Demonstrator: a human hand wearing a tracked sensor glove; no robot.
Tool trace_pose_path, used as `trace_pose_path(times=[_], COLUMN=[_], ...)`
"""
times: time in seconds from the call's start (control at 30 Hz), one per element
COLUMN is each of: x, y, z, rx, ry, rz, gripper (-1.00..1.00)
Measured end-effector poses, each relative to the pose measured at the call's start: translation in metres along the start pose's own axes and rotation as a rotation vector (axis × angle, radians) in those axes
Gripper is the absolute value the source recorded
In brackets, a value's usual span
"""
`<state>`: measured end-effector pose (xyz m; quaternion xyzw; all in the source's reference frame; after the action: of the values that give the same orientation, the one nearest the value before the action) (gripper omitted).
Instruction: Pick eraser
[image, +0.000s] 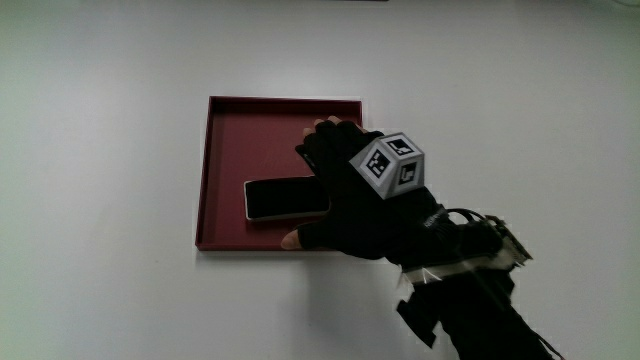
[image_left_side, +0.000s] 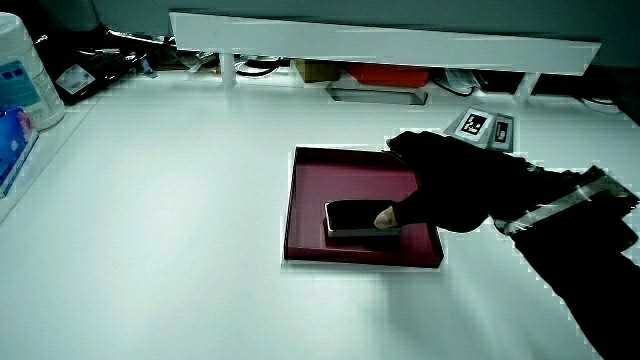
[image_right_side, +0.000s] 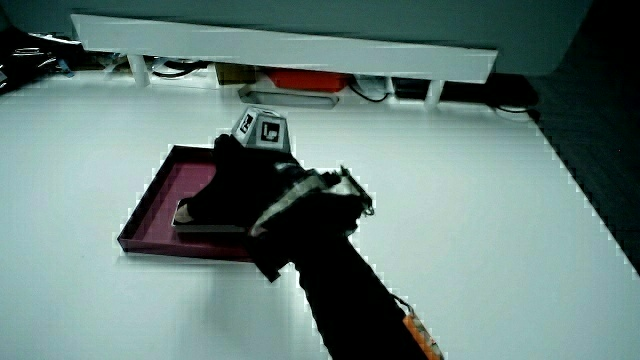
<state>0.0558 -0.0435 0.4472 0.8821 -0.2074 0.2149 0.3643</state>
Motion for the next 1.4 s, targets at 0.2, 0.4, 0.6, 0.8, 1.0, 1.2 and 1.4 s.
trace_pose_path(times=[0.2, 0.4, 0.6, 0.8, 1.0, 1.2, 1.4], x=[0.011, 0.015, 0.019, 0.022, 0.024, 0.022, 0.019], y=[0.018, 0.03, 0.042, 0.048, 0.05, 0.048, 0.047], z=[-0.011, -0.024, -0.039, -0.05, -0.053, -0.054, -0.054], rx=[-0.014, -0.03, -0.048, -0.081, -0.088, -0.048, 0.028], ry=[0.017, 0.03, 0.032, 0.044, 0.052, 0.078, 0.053], rz=[-0.024, -0.035, -0.056, -0.063, -0.063, -0.022, -0.009], gripper=[0.0, 0.0, 0.0, 0.0, 0.04, 0.28, 0.52])
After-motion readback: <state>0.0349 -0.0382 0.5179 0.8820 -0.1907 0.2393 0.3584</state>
